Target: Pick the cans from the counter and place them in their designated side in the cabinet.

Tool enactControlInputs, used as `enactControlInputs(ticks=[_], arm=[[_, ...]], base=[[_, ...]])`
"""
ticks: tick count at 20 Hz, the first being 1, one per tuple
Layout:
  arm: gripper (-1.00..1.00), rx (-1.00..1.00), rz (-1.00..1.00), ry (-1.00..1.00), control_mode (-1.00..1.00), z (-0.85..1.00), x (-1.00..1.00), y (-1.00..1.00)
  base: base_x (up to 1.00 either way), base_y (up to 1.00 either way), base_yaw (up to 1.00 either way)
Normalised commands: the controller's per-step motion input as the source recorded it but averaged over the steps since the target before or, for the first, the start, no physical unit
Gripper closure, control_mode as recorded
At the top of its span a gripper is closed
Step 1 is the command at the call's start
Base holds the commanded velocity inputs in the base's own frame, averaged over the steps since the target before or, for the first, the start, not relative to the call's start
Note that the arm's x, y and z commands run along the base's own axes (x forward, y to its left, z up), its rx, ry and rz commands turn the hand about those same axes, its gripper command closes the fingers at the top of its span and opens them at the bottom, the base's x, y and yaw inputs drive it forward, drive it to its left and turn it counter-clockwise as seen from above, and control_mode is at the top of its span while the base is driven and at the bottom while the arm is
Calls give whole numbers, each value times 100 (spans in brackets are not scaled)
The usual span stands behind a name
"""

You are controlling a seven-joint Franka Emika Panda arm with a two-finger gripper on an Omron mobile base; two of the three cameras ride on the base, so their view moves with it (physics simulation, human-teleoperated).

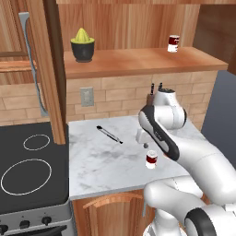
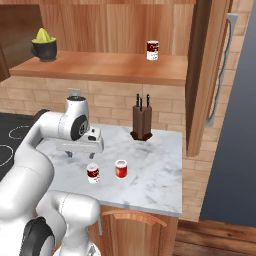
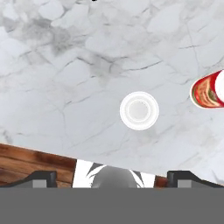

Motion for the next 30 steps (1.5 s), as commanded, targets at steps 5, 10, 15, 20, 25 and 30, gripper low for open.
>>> enactControlInputs(ticks=[5,10,15,20,25,30], arm=[[-100,0,5,0,-100,-21,0,-10],[-100,0,5,0,-100,-21,0,-11],[-100,0,3,0,-100,-21,4,-4],[-100,0,2,0,-100,-19,9,0],[-100,0,1,0,-100,-14,11,-2],[-100,0,0,0,-100,-10,12,-3]], base=[[0,0,0],[0,0,0],[0,0,0],[0,0,0],[0,0,0],[0,0,0]])
